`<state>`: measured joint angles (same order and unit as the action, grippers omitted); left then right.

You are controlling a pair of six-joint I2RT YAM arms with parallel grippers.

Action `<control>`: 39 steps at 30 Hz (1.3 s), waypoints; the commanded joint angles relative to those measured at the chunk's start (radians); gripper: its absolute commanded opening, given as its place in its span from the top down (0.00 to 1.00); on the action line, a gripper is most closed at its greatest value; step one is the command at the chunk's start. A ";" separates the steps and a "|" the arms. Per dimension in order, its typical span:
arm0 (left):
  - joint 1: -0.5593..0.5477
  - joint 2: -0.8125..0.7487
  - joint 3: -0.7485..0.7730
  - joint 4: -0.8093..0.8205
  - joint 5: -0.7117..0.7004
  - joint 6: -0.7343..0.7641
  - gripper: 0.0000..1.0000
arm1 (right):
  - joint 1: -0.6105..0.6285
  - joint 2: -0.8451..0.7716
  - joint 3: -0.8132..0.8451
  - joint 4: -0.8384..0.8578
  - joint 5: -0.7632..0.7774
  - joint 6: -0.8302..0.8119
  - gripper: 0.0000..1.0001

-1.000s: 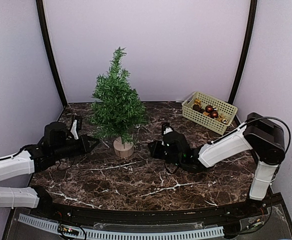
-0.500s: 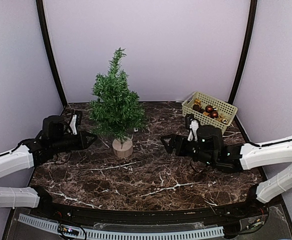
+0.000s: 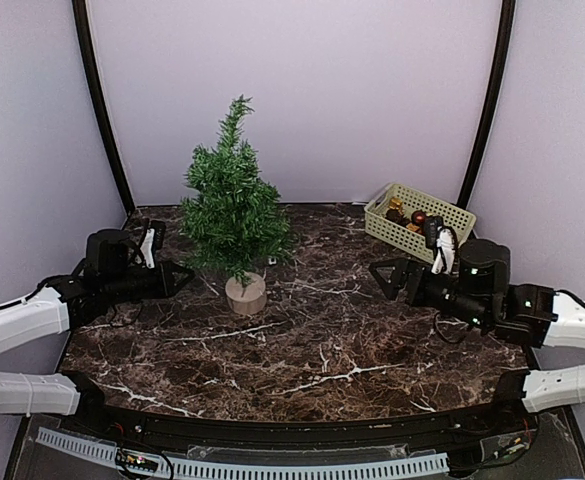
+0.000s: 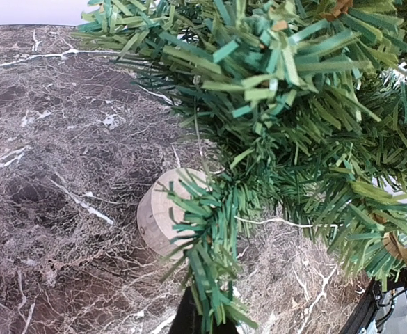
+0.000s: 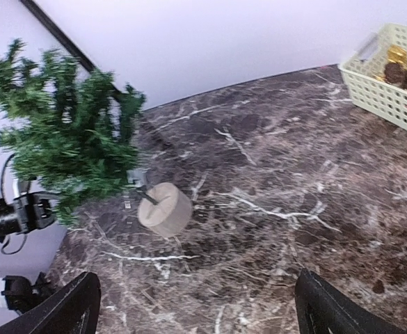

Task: Decorate the small christmas tree
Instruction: Wrap the side of the string light in the gap of the branches.

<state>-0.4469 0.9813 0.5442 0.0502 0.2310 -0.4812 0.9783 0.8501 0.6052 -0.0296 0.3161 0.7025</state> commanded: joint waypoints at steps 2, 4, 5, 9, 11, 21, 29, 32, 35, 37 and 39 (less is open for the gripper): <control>0.008 -0.004 0.030 -0.021 0.022 0.017 1.00 | -0.079 0.021 -0.061 -0.214 -0.006 0.041 0.01; 0.009 -0.004 0.032 -0.026 0.025 0.020 1.00 | -0.073 0.032 -0.076 -0.138 -0.165 -0.075 0.05; 0.008 -0.004 0.032 -0.028 0.026 0.021 1.00 | -0.059 0.035 -0.087 -0.091 -0.232 -0.120 0.06; 0.008 -0.002 0.030 -0.030 0.023 0.023 1.00 | -0.008 0.060 -0.121 0.081 -0.363 -0.238 0.05; 0.009 -0.001 0.030 -0.030 0.023 0.021 1.00 | -0.008 0.118 -0.094 0.122 -0.406 -0.279 0.05; 0.011 0.002 0.026 -0.029 0.025 0.017 1.00 | 0.035 0.538 0.117 0.256 -0.498 -0.462 0.17; 0.023 -0.005 0.032 -0.044 -0.005 0.018 1.00 | 0.038 0.592 0.142 0.284 -0.389 -0.401 0.88; 0.028 -0.008 0.033 -0.044 -0.008 0.018 1.00 | 0.018 0.491 0.094 0.187 -0.201 -0.319 1.00; 0.034 -0.010 0.031 -0.044 -0.008 0.018 1.00 | -0.013 0.358 0.052 0.052 -0.088 -0.247 1.00; 0.038 -0.013 0.026 -0.044 -0.006 0.018 1.00 | -0.034 0.270 0.029 -0.030 -0.048 -0.217 1.00; 0.041 -0.014 0.024 -0.044 -0.001 0.018 1.00 | -0.048 0.192 0.019 -0.092 -0.023 -0.201 1.00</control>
<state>-0.4202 0.9825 0.5549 0.0257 0.2428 -0.4744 0.9577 1.1641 0.6525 0.0326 0.1509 0.4187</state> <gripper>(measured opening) 0.016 0.004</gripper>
